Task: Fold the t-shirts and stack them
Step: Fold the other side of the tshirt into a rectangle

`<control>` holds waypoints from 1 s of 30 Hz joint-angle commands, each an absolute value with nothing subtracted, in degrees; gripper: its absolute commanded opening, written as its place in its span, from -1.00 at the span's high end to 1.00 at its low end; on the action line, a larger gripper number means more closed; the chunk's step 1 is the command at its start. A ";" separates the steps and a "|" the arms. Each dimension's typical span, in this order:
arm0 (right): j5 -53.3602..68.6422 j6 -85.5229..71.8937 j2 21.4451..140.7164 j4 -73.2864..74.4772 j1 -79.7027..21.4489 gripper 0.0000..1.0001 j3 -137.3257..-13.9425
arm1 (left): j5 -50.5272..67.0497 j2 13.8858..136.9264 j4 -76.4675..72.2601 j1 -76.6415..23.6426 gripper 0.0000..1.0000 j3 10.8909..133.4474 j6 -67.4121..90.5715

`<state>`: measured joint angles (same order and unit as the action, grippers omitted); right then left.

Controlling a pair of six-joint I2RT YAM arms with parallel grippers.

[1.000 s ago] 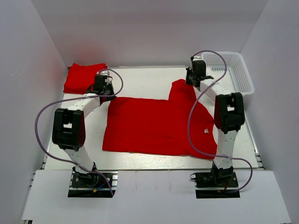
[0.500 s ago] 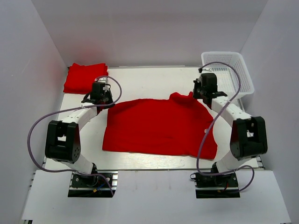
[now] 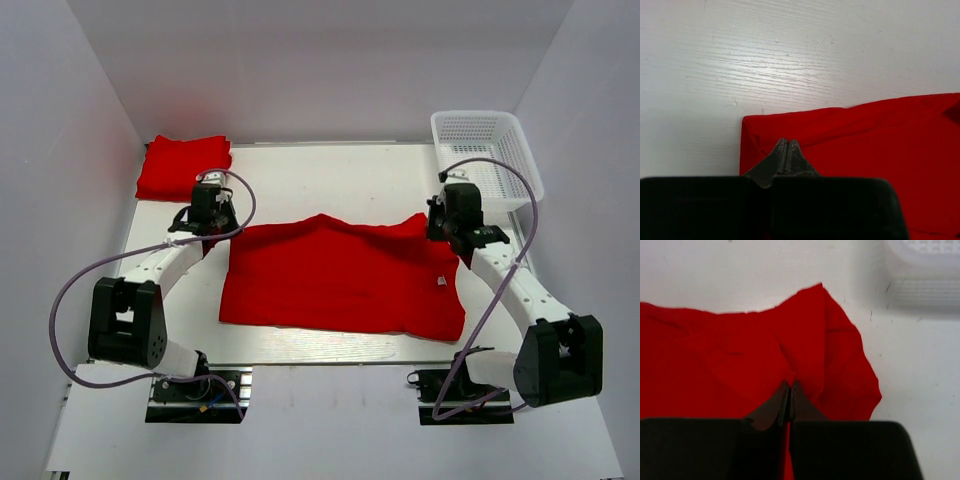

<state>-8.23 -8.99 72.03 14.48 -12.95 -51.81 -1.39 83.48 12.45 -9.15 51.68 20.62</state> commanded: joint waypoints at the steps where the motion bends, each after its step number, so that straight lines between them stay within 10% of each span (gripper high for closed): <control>1: -8.61 -9.84 69.17 18.98 -13.45 1.00 -49.40 | -2.55 79.37 12.83 -9.40 1.00 50.10 21.27; 30: -6.24 -14.32 55.90 34.45 -14.33 1.00 -45.62 | -13.53 79.10 15.73 -9.40 1.00 48.52 24.87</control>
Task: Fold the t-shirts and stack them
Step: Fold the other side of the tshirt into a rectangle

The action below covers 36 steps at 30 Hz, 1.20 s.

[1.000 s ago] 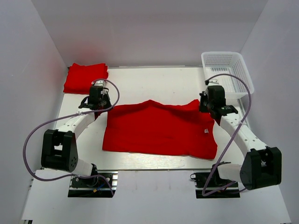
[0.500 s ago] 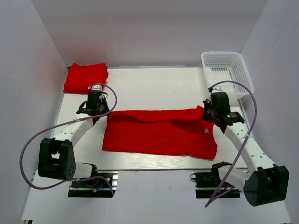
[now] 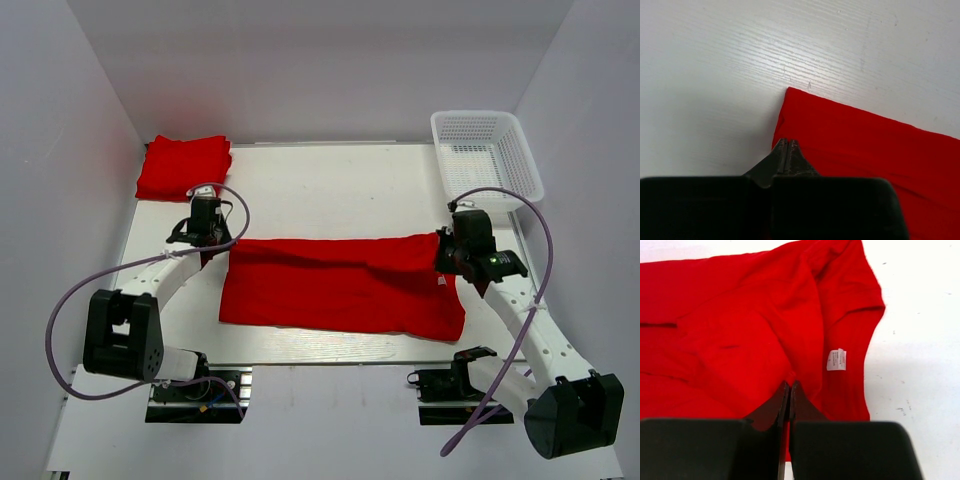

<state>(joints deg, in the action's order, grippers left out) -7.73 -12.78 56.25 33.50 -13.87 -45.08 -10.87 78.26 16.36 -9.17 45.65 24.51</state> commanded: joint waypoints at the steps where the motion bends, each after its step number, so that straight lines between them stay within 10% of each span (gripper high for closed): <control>1: -6.94 -15.37 55.90 34.80 -14.50 1.00 -45.44 | -13.54 79.10 15.73 -9.40 1.00 49.04 24.87; 23: -4.93 -28.65 54.58 46.85 -14.50 0.86 -39.29 | -12.22 81.30 19.14 -9.40 0.97 47.90 26.36; 26: -0.63 -30.85 54.41 47.37 -14.59 0.45 -36.49 | -16.25 81.30 26.76 -9.40 0.52 49.12 30.22; 27: 2.43 -31.11 53.97 47.72 -14.68 0.37 -35.95 | -17.04 80.60 28.81 -9.40 -0.53 49.13 32.32; 28: 2.20 -31.81 53.53 50.51 -14.59 0.26 -35.86 | -19.23 79.90 30.83 -9.40 -0.99 49.74 33.74; 31: -3.59 -30.25 53.35 54.12 -14.50 -0.81 -38.83 | -22.23 76.04 36.82 -8.88 -1.00 50.89 36.38; 36: -3.44 -26.99 54.05 53.27 -14.59 -0.81 -45.78 | -22.15 72.08 37.01 -8.88 -1.00 55.72 33.68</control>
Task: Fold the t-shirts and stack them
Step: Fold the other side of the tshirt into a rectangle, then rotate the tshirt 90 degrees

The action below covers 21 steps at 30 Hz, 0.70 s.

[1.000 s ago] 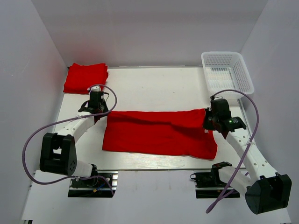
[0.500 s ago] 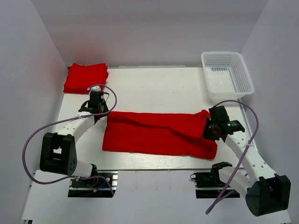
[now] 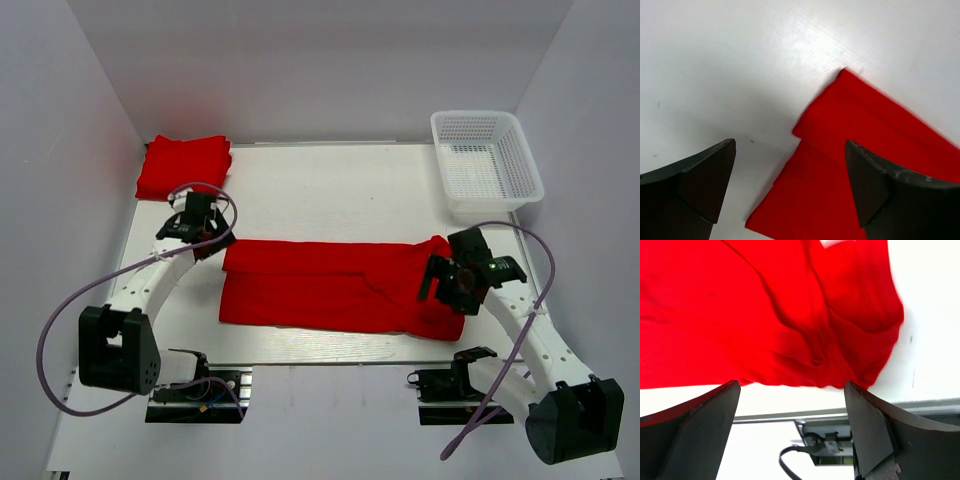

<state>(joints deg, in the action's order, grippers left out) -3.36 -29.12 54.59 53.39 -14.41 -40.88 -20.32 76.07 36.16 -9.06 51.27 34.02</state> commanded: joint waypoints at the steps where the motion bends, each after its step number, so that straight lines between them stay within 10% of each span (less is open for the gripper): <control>1: -1.86 -26.20 54.40 51.87 -14.50 -0.81 -45.96 | -22.15 72.07 36.22 -8.88 -1.00 55.72 33.05; 21: 10.82 -19.95 68.55 30.76 -14.59 -0.81 -39.91 | 4.67 86.84 19.78 -13.01 -1.00 54.84 26.98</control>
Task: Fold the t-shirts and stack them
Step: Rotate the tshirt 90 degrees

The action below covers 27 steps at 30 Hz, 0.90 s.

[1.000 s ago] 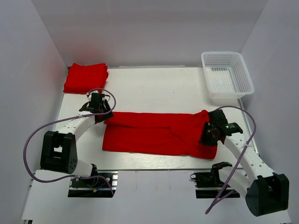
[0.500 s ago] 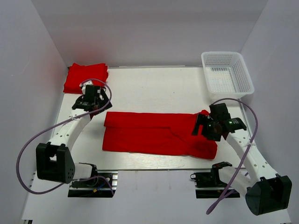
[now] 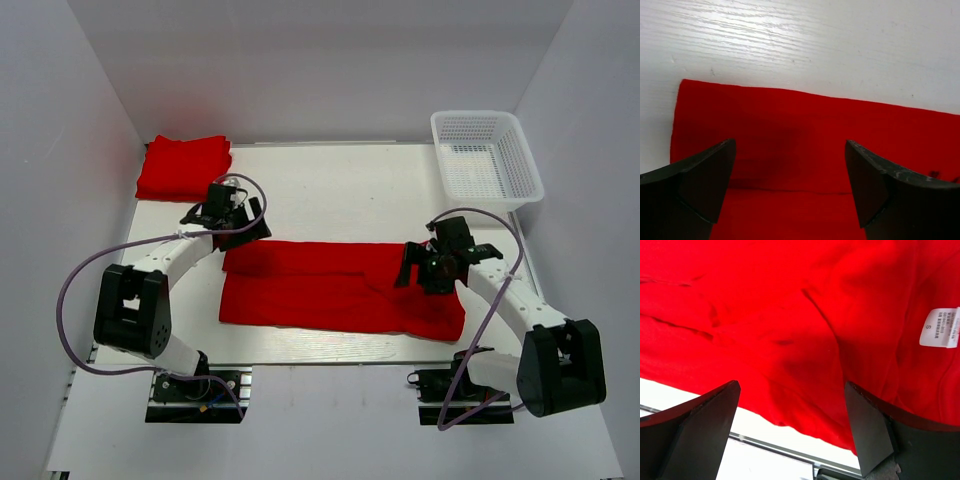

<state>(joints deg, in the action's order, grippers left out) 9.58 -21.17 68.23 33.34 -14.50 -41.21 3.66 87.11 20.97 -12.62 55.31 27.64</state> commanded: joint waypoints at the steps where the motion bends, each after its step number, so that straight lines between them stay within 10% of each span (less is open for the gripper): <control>1: 10.03 -20.13 68.73 30.67 -14.85 -0.81 -39.38 | 4.66 86.84 19.78 -13.53 -1.00 54.84 26.98; 27: 13.88 -17.49 64.43 28.57 -17.31 -0.81 -33.22 | 0.44 90.18 22.50 -16.17 -1.00 56.51 26.98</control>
